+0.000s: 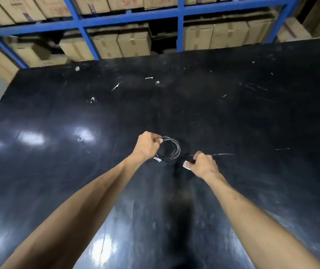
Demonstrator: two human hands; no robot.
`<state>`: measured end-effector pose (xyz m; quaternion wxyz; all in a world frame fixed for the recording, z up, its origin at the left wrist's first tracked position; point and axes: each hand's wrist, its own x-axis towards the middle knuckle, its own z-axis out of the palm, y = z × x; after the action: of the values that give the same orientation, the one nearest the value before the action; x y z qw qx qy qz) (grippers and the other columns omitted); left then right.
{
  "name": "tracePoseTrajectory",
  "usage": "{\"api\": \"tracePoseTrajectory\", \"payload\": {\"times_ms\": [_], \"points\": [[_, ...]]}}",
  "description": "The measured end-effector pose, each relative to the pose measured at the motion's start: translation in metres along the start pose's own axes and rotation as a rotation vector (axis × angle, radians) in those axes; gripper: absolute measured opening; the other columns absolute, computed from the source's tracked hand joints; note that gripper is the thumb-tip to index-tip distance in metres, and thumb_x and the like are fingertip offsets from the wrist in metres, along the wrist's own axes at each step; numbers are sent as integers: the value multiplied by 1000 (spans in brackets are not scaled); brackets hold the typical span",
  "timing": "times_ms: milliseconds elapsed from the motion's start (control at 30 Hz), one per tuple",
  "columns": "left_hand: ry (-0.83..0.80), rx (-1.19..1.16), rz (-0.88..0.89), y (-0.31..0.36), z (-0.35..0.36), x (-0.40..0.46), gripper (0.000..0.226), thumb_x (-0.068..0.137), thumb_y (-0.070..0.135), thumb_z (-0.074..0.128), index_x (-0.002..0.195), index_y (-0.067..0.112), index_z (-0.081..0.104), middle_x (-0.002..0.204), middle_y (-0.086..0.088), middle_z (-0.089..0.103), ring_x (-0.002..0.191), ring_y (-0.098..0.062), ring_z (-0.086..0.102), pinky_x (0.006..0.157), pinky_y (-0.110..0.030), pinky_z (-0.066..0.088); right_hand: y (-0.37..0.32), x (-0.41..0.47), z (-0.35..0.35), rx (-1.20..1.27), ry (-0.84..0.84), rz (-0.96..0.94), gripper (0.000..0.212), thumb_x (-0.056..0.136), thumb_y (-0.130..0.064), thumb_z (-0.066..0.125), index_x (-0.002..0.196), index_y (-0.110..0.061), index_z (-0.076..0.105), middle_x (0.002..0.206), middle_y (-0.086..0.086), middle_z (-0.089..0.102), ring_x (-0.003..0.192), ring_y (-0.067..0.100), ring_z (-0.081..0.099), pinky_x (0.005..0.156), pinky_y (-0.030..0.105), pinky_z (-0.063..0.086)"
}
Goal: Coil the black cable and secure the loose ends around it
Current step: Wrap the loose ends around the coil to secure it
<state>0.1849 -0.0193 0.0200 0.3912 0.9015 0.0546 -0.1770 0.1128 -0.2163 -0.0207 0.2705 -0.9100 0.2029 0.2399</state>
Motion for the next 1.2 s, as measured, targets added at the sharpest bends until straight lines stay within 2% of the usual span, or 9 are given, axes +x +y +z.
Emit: {"api": "tracePoseTrajectory", "payload": {"times_ms": [133, 233, 333, 467, 533, 700, 833, 967, 1200], "points": [[-36, -2, -15, -6, 11, 8, 29, 95, 17, 61, 118, 4, 72, 109, -20, 74, 104, -34, 70, 97, -35, 54, 6, 12, 15, -270, 28, -84, 43, 87, -33, 74, 126, -19, 65, 132, 9, 59, 122, 31, 60, 96, 37, 49], [-66, -11, -38, -10, 19, 9, 28, 96, 17, 61, 119, 5, 72, 106, -22, 74, 103, -33, 70, 92, -28, 51, 18, 13, 16, -440, 111, -208, 31, 95, -24, 62, 125, -19, 69, 131, 4, 60, 127, 25, 53, 101, 36, 45], [-71, -47, -51, -11, 25, 4, 28, 96, 17, 61, 118, 4, 71, 106, -22, 74, 104, -33, 69, 88, -25, 49, 30, 9, 12, -298, 124, -263, 26, 96, -33, 62, 116, -21, 73, 130, 0, 61, 126, 26, 50, 105, 36, 40], [-64, -54, -48, -9, 17, -4, 31, 96, 20, 61, 122, 6, 70, 110, -21, 73, 106, -32, 69, 85, -25, 50, 23, -8, -19, 130, 65, -248, 20, 89, -45, 73, 83, -26, 70, 83, -5, 73, 83, 21, 66, 74, 33, 50], [-48, -69, -31, -5, 10, -9, 31, 95, 21, 62, 121, 7, 71, 112, -20, 74, 108, -31, 69, 94, -30, 52, 13, -18, -37, 167, 79, -312, 25, 87, -46, 75, 75, -26, 66, 60, -7, 63, 58, 16, 53, 60, 30, 44], [2, -149, 21, 11, -8, -32, 26, 93, 20, 64, 113, 6, 73, 76, -8, 71, 75, -20, 66, 86, -34, 55, -20, -49, -60, -310, 136, -615, 28, 106, -32, 46, 117, -19, 68, 103, 6, 58, 96, 33, 64, 86, 43, 52], [-37, -326, 65, 24, -20, -61, 18, 91, 9, 65, 102, -2, 75, 64, -4, 65, 58, -13, 56, 65, -24, 52, -44, -78, -65, -444, 303, -642, 29, 104, -34, 48, 114, -21, 72, 108, 4, 66, 102, 33, 68, 87, 43, 55], [-95, -393, 131, 35, -29, -90, 14, 91, 5, 66, 84, 10, 77, 64, -5, 66, 62, -17, 57, 71, -31, 53, -56, -104, -70, -451, 457, -604, 26, 100, -33, 54, 109, -15, 70, 104, 5, 68, 97, 34, 70, 80, 41, 54], [-73, -340, 203, 45, -33, -114, 9, 87, 15, 72, 88, 18, 81, 87, -11, 79, 78, -14, 67, 90, -37, 55, -56, -132, -73, -496, 559, -591, 29, 98, -37, 58, 113, -12, 62, 111, 7, 64, 97, 35, 70, 72, 38, 48]]}}
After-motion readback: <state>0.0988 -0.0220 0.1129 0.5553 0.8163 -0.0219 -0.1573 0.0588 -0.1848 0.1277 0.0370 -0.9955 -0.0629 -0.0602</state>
